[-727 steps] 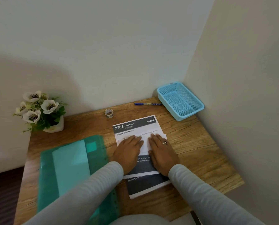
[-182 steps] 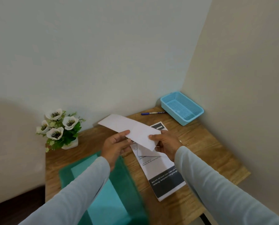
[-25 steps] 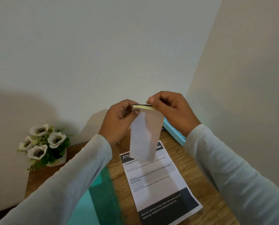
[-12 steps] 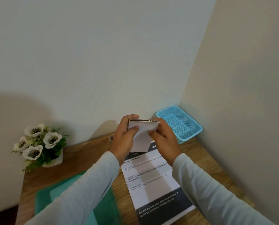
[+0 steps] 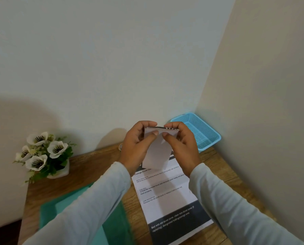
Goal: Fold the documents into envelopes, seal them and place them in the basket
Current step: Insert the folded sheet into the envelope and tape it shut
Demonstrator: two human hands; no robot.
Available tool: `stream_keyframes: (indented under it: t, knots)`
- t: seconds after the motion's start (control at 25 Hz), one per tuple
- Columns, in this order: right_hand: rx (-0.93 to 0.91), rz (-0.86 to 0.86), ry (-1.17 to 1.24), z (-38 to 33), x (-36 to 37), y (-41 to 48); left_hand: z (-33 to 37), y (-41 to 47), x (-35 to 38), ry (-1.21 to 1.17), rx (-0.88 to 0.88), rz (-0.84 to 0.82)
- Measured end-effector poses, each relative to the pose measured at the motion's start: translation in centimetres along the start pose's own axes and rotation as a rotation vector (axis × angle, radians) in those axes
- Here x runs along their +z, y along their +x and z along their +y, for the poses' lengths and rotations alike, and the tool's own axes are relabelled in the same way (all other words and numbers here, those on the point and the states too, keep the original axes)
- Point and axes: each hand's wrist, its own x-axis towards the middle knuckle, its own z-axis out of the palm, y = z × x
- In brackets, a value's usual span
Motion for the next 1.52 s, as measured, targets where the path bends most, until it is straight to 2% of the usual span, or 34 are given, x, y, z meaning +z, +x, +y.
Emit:
stream_keyframes:
  t: [0.28,0.44,0.56,0.68,0.76,0.92,1.0,1.16,1.36,1.52]
  knots:
    - [-0.188,0.053,-0.135,-1.3,-0.8,0.8,1.0,0.8,-0.7,0.084,0.100,0.099]
    - [-0.307,-0.045,-0.346,-1.2,-1.5,1.0,0.8,0.7,-0.9,0.215,0.202,0.067]
    - [-0.310,-0.058,-0.376,-1.1,-1.7,1.1,0.7,0.8,-1.3,0.318,0.272,0.020]
    - [-0.216,-0.097,-0.323,-0.9,-1.8,1.1,0.5,0.9,-1.5,0.362,0.229,-0.033]
    - [-0.169,-0.136,-0.309,-1.1,-1.7,1.0,1.0,0.7,-1.3,0.338,0.206,-0.026]
    - [-0.235,-0.082,-0.241,-2.2,-1.5,1.0,2.3,0.5,-0.9,0.245,0.277,-0.017]
    - [-0.229,-0.092,-0.219,-1.8,-1.3,0.7,1.8,0.1,-0.7,0.223,0.240,-0.032]
    - [-0.107,-0.147,-0.179,0.3,-1.1,-0.4,-0.3,-0.7,-0.9,0.242,0.121,-0.061]
    - [-0.123,-0.070,-0.117,-0.2,-1.1,-0.3,0.2,-0.4,-0.8,0.178,0.101,-0.052]
    - [-0.145,-0.099,-0.149,-0.4,-0.9,-0.4,0.3,-0.6,-0.8,0.193,0.115,-0.023]
